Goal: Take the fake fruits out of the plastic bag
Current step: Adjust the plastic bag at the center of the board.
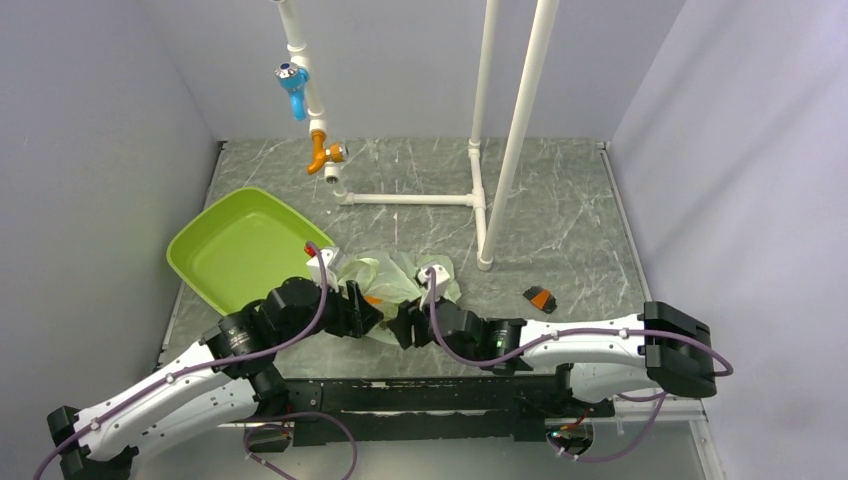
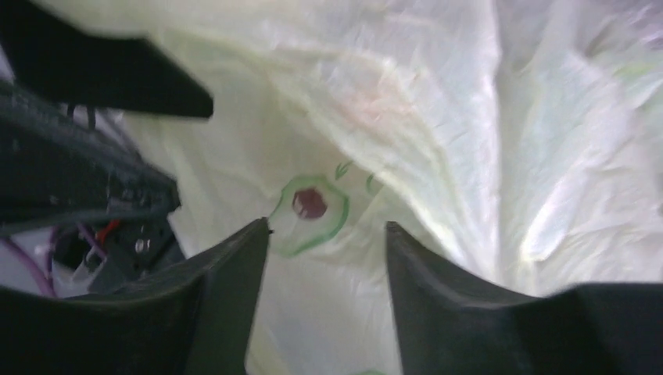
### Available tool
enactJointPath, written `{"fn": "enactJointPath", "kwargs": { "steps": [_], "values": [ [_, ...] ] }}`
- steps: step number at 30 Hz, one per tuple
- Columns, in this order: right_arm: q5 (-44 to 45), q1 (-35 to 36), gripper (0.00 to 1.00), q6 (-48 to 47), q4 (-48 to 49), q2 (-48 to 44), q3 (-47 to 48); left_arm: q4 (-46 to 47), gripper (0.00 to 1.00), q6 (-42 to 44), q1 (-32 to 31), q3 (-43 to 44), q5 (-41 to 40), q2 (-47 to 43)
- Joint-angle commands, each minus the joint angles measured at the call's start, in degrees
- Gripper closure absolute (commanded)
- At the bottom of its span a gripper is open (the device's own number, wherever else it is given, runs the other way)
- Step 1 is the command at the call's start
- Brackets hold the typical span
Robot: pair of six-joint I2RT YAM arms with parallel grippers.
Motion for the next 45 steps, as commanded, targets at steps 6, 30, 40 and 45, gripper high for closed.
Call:
{"fn": "enactJointPath", "kwargs": {
  "steps": [6, 30, 40, 45],
  "values": [
    [7.91, -2.80, 0.63, -0.45, 3.33, 4.37, 4.47, 11.59, 0.43, -2.66, -0.19, -0.60, 6.24, -0.46],
    [4.37, -23.68, 0.64, -20.82, 2.71, 31.23, 30.41, 12.25, 0.32, -18.07, -2.20, -19.60, -2.02, 5.88],
    [-12.01, -19.44, 0.40, -11.84, -10.28, 15.28, 22.90, 11.87, 0.22, -8.71, -2.58, -10.02, 5.20, 1.54],
    [-15.17, -16.38, 0.30, -7.93, -11.17, 4.98, 15.26, 10.90, 0.20, -4.76, -2.56, -4.03, 7.13, -0.94]
  ]
}}
